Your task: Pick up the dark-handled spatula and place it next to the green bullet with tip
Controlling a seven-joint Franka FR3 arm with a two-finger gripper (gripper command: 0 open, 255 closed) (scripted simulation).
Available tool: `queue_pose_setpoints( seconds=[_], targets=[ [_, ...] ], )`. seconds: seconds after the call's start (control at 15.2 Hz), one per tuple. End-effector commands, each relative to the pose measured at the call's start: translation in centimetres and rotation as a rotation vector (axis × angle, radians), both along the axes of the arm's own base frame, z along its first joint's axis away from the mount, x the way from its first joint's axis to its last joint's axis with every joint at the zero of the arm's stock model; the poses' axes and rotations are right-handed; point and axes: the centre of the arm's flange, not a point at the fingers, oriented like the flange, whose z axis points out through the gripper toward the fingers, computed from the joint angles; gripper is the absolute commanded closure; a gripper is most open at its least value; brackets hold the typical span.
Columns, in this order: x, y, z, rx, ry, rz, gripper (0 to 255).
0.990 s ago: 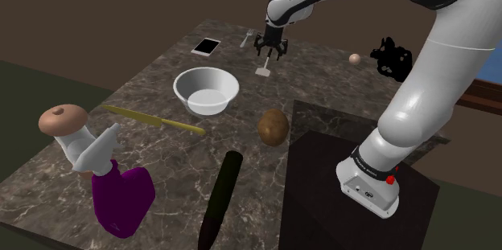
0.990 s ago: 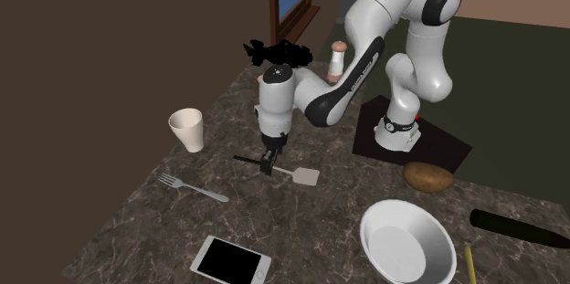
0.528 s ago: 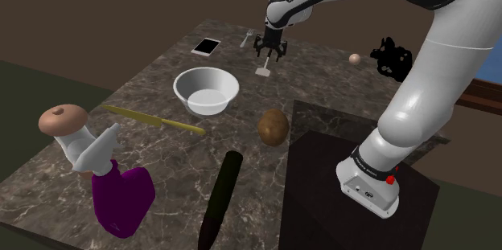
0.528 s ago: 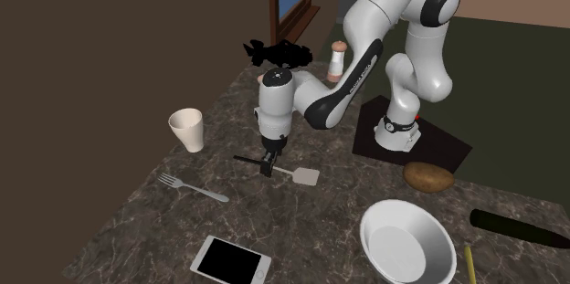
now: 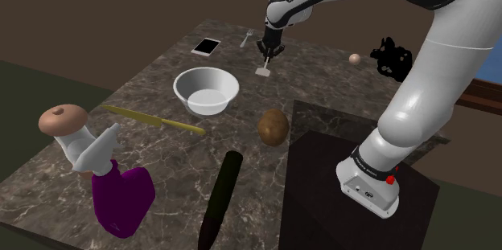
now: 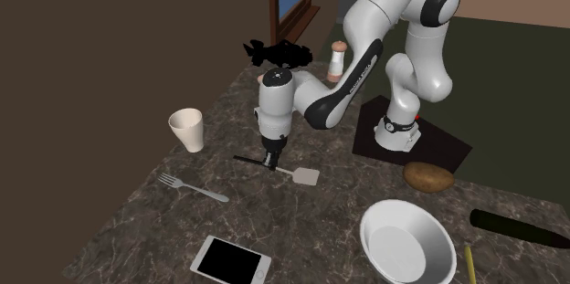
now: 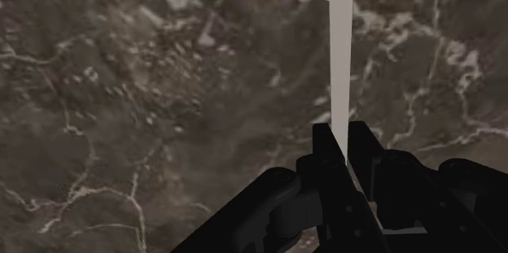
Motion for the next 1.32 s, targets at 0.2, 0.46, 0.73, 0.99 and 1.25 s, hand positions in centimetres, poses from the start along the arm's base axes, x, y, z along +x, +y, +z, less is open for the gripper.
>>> queue_pose_setpoints(
  seconds=[0.2, 0.46, 0.73, 0.99, 1.25],
  targets=[
    [0.0, 0.0, 0.5, 0.0, 0.0, 0.0, 255],
    [0.0, 0.0, 2.6, 0.0, 0.0, 0.0, 255],
    [0.0, 0.0, 4.7, 0.0, 0.0, 0.0, 255],
    [0.0, 0.0, 6.9, 0.0, 0.0, 0.0, 255],
    [0.0, 0.0, 9.0, 0.0, 0.0, 0.0, 255]
  ],
)
